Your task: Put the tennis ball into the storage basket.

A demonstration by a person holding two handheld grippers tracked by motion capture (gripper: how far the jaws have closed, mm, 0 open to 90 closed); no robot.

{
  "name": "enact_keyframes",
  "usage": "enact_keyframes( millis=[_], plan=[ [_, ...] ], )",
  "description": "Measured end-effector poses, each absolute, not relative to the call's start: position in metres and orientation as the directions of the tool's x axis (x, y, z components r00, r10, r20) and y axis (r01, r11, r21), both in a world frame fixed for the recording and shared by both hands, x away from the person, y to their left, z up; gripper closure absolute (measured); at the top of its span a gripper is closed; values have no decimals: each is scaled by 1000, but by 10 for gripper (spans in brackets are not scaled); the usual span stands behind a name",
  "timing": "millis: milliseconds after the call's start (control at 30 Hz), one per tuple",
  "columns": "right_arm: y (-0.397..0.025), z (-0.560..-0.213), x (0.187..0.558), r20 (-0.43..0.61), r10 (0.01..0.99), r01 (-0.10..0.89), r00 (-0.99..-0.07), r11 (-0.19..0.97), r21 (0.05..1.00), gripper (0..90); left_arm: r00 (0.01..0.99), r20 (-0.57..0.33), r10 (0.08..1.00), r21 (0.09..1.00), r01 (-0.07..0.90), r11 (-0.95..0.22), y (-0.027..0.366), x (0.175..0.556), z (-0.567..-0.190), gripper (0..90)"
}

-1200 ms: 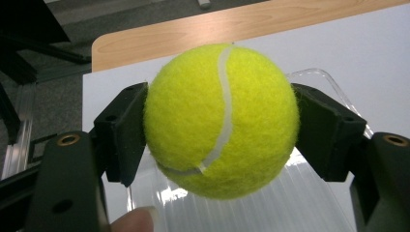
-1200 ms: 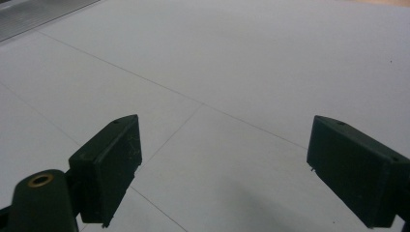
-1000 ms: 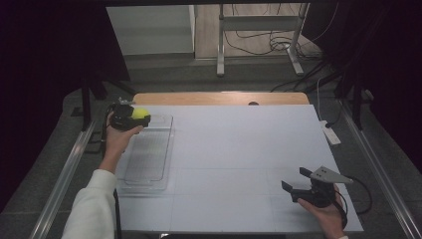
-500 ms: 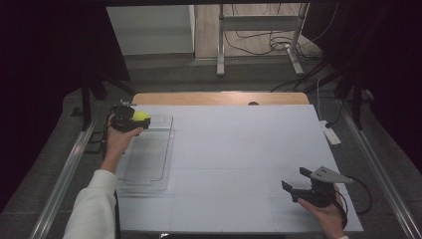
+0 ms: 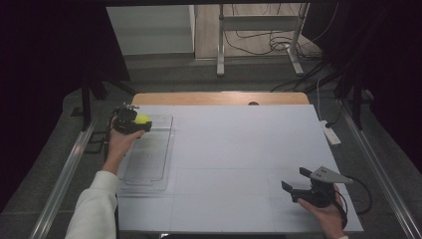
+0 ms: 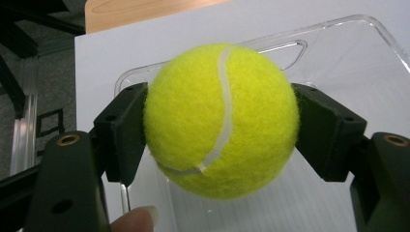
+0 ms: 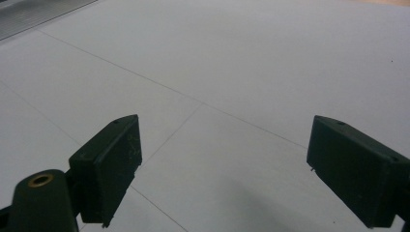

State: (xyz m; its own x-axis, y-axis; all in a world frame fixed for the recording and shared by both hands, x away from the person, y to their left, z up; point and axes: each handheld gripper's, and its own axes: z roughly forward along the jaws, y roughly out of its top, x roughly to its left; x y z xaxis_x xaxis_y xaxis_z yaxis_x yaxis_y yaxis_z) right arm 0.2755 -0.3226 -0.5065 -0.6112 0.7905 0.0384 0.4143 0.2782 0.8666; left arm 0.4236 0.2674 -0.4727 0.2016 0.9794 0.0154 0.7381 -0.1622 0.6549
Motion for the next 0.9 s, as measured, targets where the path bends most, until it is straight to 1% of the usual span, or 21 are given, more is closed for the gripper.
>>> enact_keyframes(
  millis=[167,367,900],
  plan=[
    [-323,-506,275,38,790,414,-612,279,866,124,211,21,977,638,750,-176,266,425,-475,275],
    [-323,-506,275,37,790,413,-611,279,867,124,221,50,974,609,766,-205,263,428,-480,275],
    [-324,-507,276,37,792,415,-610,279,866,124,241,56,969,535,812,-233,256,436,-494,274]
  ],
)
